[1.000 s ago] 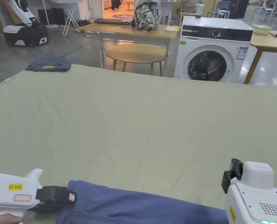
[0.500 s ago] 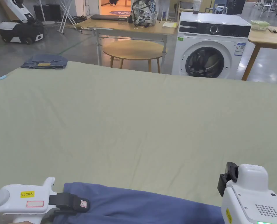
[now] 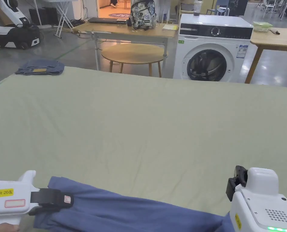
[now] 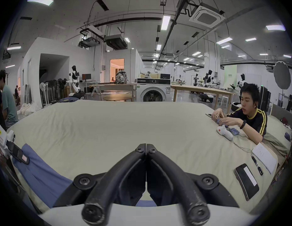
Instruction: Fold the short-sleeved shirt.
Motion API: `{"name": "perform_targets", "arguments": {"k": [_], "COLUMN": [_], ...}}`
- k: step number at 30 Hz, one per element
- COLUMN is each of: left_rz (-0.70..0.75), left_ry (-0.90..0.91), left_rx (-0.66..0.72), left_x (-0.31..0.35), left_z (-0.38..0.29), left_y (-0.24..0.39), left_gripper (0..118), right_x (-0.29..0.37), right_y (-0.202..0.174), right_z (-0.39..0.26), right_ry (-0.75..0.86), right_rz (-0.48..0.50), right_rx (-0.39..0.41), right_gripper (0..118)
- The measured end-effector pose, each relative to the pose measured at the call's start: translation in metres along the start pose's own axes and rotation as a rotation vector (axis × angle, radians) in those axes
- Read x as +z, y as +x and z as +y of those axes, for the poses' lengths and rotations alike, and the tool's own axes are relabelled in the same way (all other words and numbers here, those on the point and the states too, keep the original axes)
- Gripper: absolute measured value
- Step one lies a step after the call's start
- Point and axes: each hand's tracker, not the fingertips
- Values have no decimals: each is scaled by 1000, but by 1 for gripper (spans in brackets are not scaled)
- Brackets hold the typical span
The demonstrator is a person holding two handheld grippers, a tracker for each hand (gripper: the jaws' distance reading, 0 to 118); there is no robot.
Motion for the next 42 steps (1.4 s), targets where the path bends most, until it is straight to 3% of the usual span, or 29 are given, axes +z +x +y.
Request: {"name": "perform_targets", "arguments": {"k": [6, 13, 22, 26, 39, 42], "left_rz": [144, 157, -123, -119, 197, 175], "left_ry": [37, 10, -80, -141, -338, -337], "left_rx": [-38, -63, -57, -119, -191, -175], "left_x": [41, 32, -26, -65, -217, -220], "left_z": [23, 0, -31, -40, -87, -89], "left_y": [-2, 54, 135, 163, 192, 191], "left_gripper": [3, 3, 3, 3, 4, 13], "right_x": [-1, -2, 3, 5, 9, 10], "right_y": [2, 1, 7, 13, 34, 37], "right_z": [1, 2, 2, 0, -8, -9], "right_ry": [4, 5, 6, -3, -38, -45], "right_rz": [5, 18, 8, -4, -45, -52], "right_rx": [-3, -16, -19, -29, -35, -36], "right_gripper": [0, 0, 0, 0, 0, 0]}}
